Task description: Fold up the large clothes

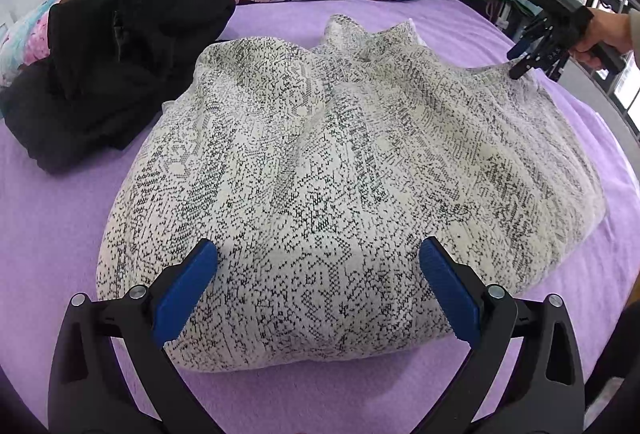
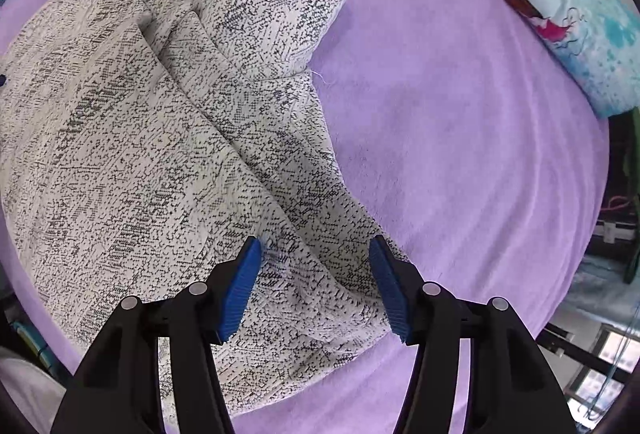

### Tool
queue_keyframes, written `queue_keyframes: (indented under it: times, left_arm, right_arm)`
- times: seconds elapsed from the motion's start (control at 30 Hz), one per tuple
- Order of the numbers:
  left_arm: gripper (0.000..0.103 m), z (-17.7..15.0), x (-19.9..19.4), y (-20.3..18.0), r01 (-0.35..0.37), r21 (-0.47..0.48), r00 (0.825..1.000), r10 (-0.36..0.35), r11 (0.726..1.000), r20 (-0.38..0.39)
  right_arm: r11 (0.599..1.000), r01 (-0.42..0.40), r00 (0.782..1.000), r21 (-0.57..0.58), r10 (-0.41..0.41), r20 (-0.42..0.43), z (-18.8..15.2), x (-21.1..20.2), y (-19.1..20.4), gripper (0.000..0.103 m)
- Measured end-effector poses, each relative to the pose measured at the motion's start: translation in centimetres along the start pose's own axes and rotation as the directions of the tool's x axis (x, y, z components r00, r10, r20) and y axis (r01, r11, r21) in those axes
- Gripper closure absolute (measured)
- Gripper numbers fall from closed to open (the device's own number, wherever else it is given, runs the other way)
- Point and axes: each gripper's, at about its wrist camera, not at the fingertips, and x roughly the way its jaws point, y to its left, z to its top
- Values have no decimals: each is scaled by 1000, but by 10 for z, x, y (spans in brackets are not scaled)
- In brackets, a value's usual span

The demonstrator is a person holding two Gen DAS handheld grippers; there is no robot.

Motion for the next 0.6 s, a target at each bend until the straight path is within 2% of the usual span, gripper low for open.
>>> queue_keyframes:
  times: [0.07,0.1,0.17,0.27,0.5,0.6]
  left_arm:
    - [6,0,1,0,-1,1,1000,1,1000,-3]
    - [6,0,2,0,-2,2,1000,2,1000,-3]
    - [6,0,2,0,-2,5,1000,2,1000,-3]
    - [6,0,2,0,-6,11,1000,6,1000,-4]
    - [6,0,2,0,-7,6,1000,7,1000,-4]
    - [6,0,3,0,-10,9,1000,10,1000,-4]
  right_arm:
    - [1000,1,1000,-10,-2,-8,-1,1,2,50]
    - [1000,-4,1000,-16,4,-17,0,1,3,56]
    - [999,-26,999,-27,25,-36,1,1,10,60]
    - [999,1,999,-52,-3,-45,-3,4,16,89]
    - [998,6,1000,-68,-8,-23,-15,-19,12,93]
    - [999,13,1000,-31,-14,-16,-26,-34,3,93]
